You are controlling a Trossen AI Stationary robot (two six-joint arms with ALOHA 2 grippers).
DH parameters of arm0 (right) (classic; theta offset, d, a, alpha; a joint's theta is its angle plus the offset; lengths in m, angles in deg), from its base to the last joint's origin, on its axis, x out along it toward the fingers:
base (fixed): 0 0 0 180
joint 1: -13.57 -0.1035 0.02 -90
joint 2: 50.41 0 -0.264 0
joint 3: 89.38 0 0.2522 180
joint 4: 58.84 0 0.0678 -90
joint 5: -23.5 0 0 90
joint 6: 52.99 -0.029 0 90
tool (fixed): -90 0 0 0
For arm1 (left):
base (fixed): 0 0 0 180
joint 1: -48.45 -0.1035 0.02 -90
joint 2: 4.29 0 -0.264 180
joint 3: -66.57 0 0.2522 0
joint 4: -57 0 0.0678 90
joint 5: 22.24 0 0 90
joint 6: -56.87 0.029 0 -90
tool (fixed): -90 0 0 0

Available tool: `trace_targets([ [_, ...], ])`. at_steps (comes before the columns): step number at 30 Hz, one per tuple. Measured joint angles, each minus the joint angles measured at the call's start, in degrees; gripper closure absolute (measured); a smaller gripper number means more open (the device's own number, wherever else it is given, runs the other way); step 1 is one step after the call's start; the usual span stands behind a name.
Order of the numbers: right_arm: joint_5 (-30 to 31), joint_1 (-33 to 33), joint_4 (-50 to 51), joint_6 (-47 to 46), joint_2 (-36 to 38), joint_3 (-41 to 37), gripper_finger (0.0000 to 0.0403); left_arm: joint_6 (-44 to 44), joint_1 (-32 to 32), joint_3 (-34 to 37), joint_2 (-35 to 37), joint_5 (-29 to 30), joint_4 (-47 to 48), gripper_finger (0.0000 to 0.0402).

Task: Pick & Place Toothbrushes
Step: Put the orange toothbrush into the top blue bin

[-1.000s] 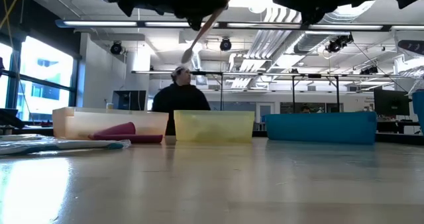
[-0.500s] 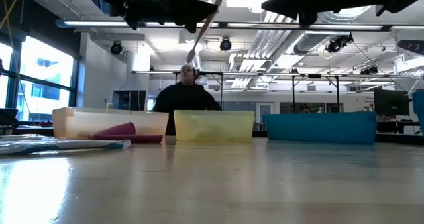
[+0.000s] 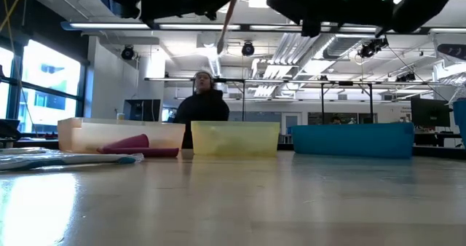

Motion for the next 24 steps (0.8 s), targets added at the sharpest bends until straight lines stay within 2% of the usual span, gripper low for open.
trace_targets([
  [5,1.1,-0.2,-0.3,1.4,-5.1,4.6,0.0376,-1.7,0.0,0.0,0.0,-0.9,-0.1,0.0387],
  [12,4.3,-1.0,-0.3,3.6,-10.5,10.7,0.0283,-2.7,1.1,0.0,0.0,-1.4,-0.7,0.0387],
  [17,3.9,-0.7,-0.2,3.6,-12.4,13.1,0.023,-2.7,2.0,0.0,0.0,-1.5,-0.7,0.0387],
  [21,2.6,-0.7,1.0,3.6,-12.4,13.4,0.0211,-2.6,2.3,0.0,0.0,-1.1,-0.8,0.0387],
  [24,0.4,-0.7,1.5,3.7,-12.4,13.4,0.0211,-2.6,2.3,0.0,0.0,-0.8,-2.2,0.0387],
])
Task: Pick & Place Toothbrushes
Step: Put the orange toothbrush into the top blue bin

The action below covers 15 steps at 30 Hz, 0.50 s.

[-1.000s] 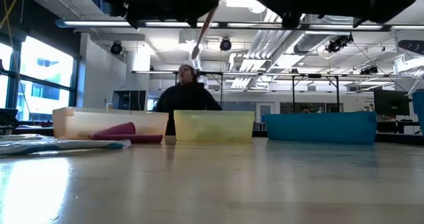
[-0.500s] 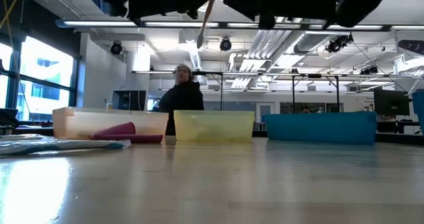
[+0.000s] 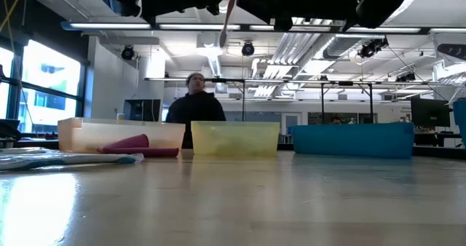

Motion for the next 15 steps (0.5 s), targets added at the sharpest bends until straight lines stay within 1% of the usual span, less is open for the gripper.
trace_targets([
  [2,0.1,0.0,0.2,0.1,0.0,0.0,0.0216,0.2,0.0,0.0,-0.3,0.7,-0.4,0.0387],
  [5,1.8,0.0,0.4,0.2,0.0,0.0,0.0226,0.2,0.8,0.0,-0.9,2.0,0.0,0.0387],
  [9,2.0,0.0,0.3,0.6,0.0,0.0,0.0238,0.4,1.9,0.0,-1.4,3.0,-2.0,0.0387],
  [15,1.6,0.0,0.4,0.6,0.0,0.0,0.0274,0.1,1.9,0.0,-1.4,3.0,-2.9,0.0387],
])
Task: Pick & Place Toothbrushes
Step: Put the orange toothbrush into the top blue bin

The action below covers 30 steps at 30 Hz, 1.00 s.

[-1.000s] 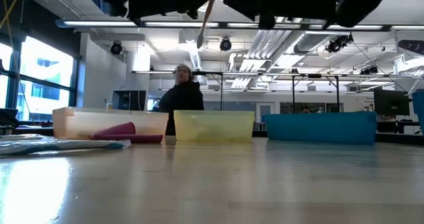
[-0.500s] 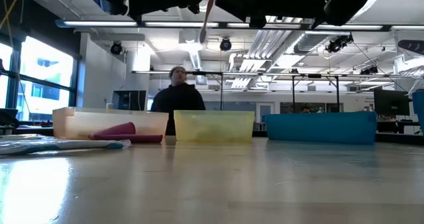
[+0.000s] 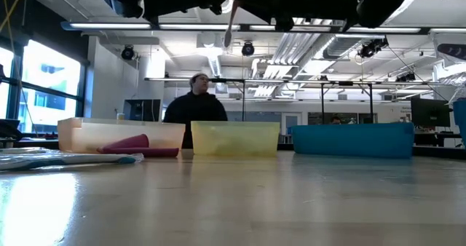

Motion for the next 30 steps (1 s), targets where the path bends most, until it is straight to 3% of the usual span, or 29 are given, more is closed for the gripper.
trace_targets([
  [19,-1.6,0.0,-0.3,0.4,0.0,0.0,0.032,1.7,1.9,0.0,-1.7,3.1,-1.5,0.0387],
  [30,-2.1,0.0,0.4,1.0,0.0,0.0,0.0388,0.6,1.9,0.0,-3.4,2.7,-3.0,0.0387],
])
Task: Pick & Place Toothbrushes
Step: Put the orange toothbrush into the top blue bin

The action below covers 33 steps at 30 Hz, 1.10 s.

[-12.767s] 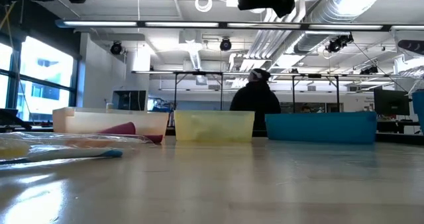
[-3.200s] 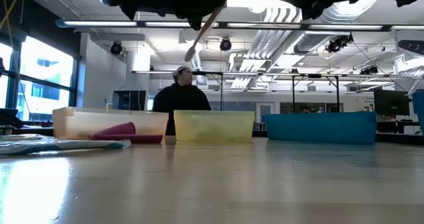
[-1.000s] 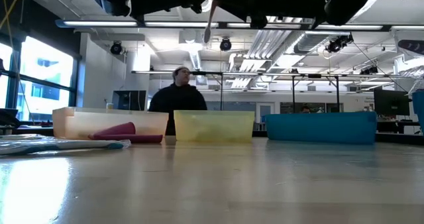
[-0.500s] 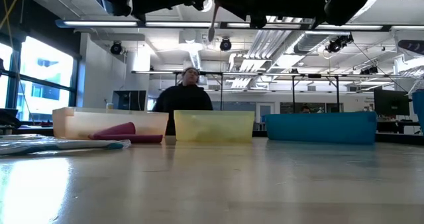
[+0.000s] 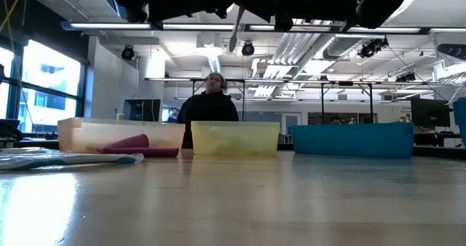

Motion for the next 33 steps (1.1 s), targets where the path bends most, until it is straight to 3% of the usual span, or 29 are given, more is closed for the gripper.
trace_targets([
  [19,-0.4,0.0,0.2,-0.2,0.0,0.0,0.039,0.2,0.0,0.0,-0.1,-1.6,-0.2,0.0383],
  [33,-0.8,-0.1,0.2,-1.4,0.0,0.0,0.039,-0.6,0.0,0.0,-0.1,-1.1,-0.1,0.0237],
])
